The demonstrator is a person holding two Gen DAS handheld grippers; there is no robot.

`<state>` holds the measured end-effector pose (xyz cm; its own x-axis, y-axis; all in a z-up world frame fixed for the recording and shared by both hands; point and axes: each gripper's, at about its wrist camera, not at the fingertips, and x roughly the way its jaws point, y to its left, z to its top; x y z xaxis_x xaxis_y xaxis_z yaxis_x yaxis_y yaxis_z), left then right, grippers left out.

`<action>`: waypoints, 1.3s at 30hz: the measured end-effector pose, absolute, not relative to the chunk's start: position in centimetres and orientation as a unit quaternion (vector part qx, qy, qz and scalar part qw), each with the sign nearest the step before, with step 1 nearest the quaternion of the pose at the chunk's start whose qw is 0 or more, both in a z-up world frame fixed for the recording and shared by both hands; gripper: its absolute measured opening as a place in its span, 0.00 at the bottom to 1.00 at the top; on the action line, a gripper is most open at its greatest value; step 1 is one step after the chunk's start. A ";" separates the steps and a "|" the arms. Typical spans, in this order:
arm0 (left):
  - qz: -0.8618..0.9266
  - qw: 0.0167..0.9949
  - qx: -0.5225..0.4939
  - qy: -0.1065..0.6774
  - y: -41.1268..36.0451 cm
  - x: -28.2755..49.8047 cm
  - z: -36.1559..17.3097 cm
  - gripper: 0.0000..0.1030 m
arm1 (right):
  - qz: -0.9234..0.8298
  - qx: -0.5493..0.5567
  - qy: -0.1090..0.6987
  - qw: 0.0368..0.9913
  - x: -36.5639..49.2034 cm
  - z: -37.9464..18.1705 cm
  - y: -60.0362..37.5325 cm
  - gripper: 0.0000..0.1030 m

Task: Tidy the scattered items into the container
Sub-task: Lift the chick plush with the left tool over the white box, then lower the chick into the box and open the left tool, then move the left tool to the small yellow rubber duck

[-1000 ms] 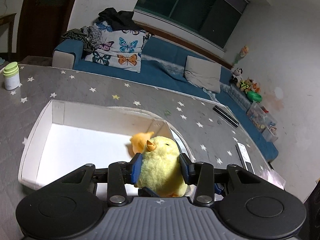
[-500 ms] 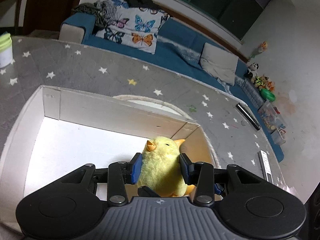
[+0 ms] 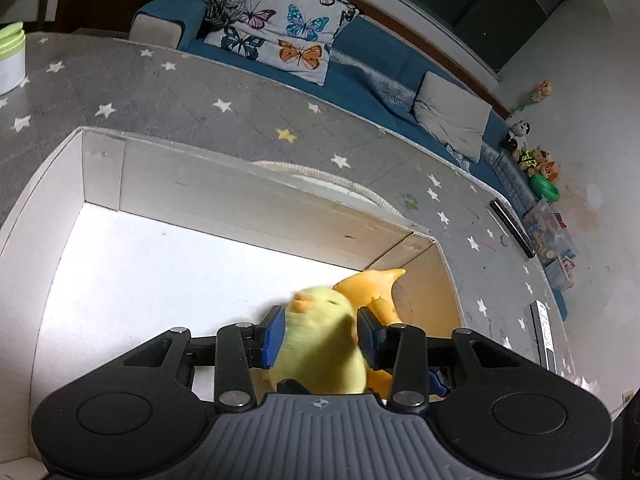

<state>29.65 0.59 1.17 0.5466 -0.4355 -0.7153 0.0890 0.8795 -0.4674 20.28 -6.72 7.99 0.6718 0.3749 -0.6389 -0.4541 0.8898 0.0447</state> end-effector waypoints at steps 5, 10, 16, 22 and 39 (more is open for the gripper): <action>-0.159 0.861 -0.188 0.445 0.6 29.2 1.6 0.41 | 0.226 -0.056 0.331 0.914 20.0 8.2 -6.8 0.51; -0.160 0.867 -0.177 0.437 0.4 28.2 2.3 0.41 | 0.222 -0.052 0.318 0.920 18.7 9.2 -7.4 0.51; -0.162 0.879 -0.147 0.424 -0.2 25.9 3.7 0.41 | 0.216 -0.047 0.297 0.929 16.6 10.6 -8.3 0.52; -0.159 0.897 -0.097 0.402 -1.2 22.6 5.2 0.41 | 0.205 -0.040 0.271 0.940 13.5 11.8 -9.6 0.58; -0.165 0.906 -0.063 0.384 -2.4 14.8 4.6 0.41 | 0.162 -0.019 0.265 0.950 5.6 11.3 -13.2 0.67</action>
